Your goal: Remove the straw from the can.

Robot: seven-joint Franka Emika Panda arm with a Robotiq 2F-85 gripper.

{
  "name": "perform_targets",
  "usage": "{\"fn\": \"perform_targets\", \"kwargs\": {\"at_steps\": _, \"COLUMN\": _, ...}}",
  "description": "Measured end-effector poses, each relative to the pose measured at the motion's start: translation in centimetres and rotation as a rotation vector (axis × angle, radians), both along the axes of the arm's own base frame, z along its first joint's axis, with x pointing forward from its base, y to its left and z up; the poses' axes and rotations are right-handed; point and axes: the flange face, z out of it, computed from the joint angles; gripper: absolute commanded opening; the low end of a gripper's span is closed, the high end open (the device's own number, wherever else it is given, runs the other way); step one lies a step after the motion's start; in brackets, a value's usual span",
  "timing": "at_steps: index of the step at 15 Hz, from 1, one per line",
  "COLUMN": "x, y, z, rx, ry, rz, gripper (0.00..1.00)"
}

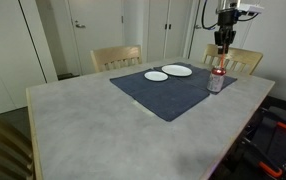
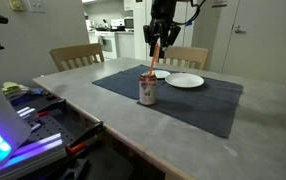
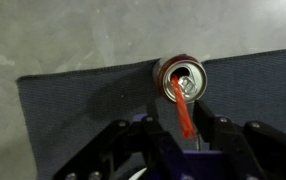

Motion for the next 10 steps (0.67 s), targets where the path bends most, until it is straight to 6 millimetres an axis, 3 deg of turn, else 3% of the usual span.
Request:
{"fn": "perform_targets", "kwargs": {"at_steps": 2, "x": 0.00, "y": 0.03, "z": -0.21, "rx": 0.003, "ry": 0.012, "rz": 0.000, "gripper": 0.01}}
{"fn": "perform_targets", "kwargs": {"at_steps": 10, "x": -0.19, "y": 0.00, "z": 0.17, "rx": 0.009, "ry": 0.057, "rz": -0.006, "gripper": 0.02}}
